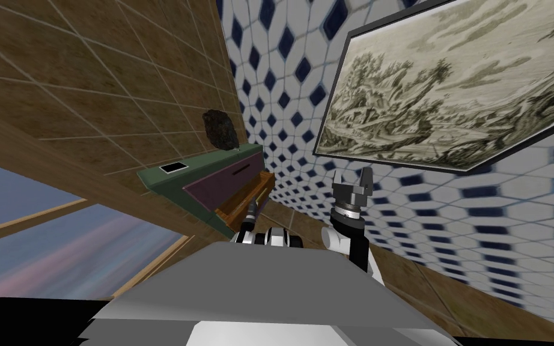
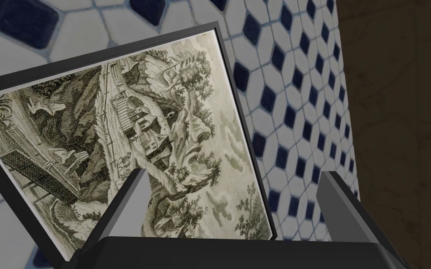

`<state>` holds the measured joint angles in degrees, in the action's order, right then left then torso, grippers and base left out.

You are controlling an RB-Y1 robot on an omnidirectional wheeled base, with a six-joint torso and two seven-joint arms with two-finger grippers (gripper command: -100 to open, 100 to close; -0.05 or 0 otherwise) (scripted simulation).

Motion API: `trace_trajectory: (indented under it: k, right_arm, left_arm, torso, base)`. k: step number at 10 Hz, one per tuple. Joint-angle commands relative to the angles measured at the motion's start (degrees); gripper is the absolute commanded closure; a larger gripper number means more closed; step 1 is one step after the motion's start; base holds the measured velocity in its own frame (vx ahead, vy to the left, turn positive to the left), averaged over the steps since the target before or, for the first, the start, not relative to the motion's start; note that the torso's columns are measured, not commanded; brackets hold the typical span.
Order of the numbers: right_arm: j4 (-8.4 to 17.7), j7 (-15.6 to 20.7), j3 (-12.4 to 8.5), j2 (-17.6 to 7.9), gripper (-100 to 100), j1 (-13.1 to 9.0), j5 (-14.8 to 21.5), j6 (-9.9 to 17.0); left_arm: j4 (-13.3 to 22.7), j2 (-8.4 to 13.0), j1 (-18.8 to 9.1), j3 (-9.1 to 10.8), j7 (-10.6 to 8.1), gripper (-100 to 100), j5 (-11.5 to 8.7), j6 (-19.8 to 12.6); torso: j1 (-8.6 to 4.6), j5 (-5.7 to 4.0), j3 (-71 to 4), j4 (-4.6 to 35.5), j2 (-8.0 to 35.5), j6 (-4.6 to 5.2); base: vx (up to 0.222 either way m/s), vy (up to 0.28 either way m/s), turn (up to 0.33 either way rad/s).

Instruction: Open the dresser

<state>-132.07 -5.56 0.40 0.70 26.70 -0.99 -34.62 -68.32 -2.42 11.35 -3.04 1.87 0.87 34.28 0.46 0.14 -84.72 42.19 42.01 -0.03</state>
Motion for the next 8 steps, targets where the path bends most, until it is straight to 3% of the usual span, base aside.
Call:
trace_trajectory:
  k: [1,6,7,8]
  right_arm:
    - [0.0,0.0,0.0,0.0,0,0.0,0.0,0.0]
    - [0.0,0.0,0.01,0.01,0,-0.01,0.0,0.0]
    - [0.0,0.0,0.01,0.01,0,0.0,0.0,0.0]
    - [0.0,0.0,0.01,0.01,0,0.0,0.0,0.0]
  left_arm:
    - [-2.54,0.06,-1.22,0.13,-0.01,-100,-0.04,-3.91]
    - [-7.82,-0.23,-3.63,0.22,0.18,-100,-0.01,-11.46]
    - [-6.77,0.02,-3.23,0.22,0.0,-100,-0.07,-10.36]
    - [-6.85,0.02,-3.29,0.23,-0.01,0,-0.07,-10.77]
  torso:
    - [-0.22,-0.11,0.07,0.07,0.09,-0.04]
    - [-0.47,-0.16,0.17,0.12,0.31,0.01]
    - [-0.52,-0.22,0.23,0.27,0.46,-0.02]
    - [-0.53,-0.21,0.24,0.22,0.43,-0.01]
  base:
    - [-0.042,0.022,0.031]
    - [-0.055,0.004,0.025]
    - [-0.02,0.0,0.0]
    - [0.0,0.0,0.0]
